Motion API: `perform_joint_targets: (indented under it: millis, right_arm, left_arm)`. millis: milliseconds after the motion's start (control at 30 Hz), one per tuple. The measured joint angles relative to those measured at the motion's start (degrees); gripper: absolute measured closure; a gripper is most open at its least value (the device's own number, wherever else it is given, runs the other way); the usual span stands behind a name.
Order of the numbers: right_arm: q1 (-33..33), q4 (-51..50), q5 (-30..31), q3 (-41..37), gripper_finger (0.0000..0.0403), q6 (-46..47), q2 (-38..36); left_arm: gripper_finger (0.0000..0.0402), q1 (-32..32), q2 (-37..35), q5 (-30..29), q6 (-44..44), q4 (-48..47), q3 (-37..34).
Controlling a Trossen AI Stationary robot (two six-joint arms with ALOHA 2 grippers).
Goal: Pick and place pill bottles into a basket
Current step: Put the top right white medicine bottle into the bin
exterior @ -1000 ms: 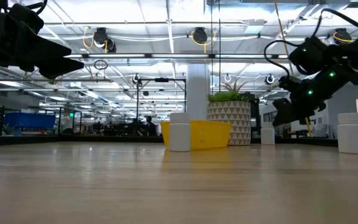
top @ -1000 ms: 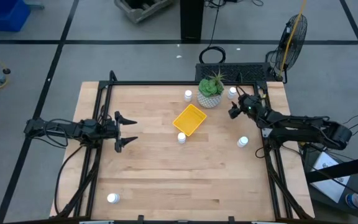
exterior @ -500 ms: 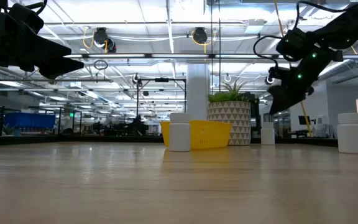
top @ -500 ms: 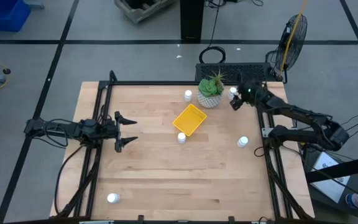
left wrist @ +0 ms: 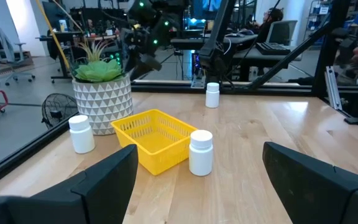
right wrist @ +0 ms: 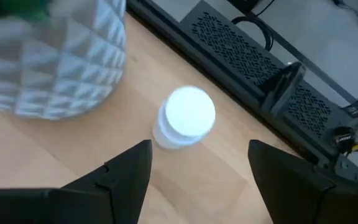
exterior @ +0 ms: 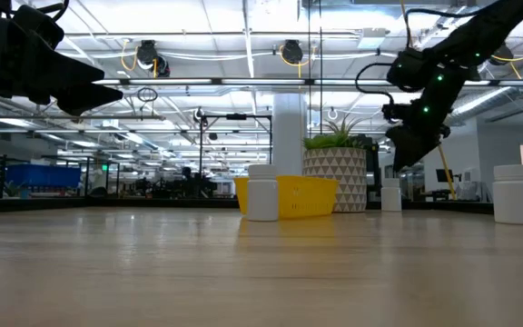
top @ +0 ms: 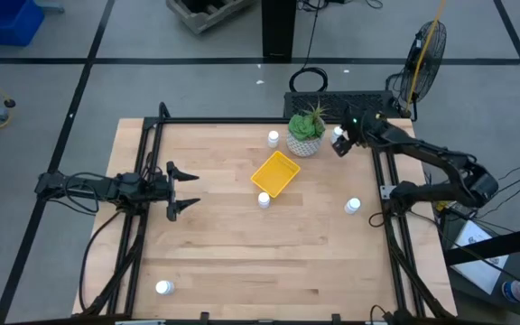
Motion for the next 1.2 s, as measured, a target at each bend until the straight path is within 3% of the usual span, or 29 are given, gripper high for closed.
perform_joint_targets:
  millis: [467, 733, 1200]
  right_arm:
    - [1.2, -11.8, 0.3, 15.5, 0.0145, 4.6, 8.3]
    - [1.2, -14.0, 0.2, 17.0, 0.0145, 10.0, 12.4]
    - [1.2, -12.2, 0.2, 17.0, 0.0145, 9.2, 13.1]
  left_arm:
    - [0.0050, 0.0, 0.0, 0.0, 0.0, 0.0, 0.0]
    - [0.0050, 0.0, 0.0, 0.0, 0.0, 0.0, 0.0]
    - [0.0050, 0.0, 0.0, 0.0, 0.0, 0.0, 0.0]
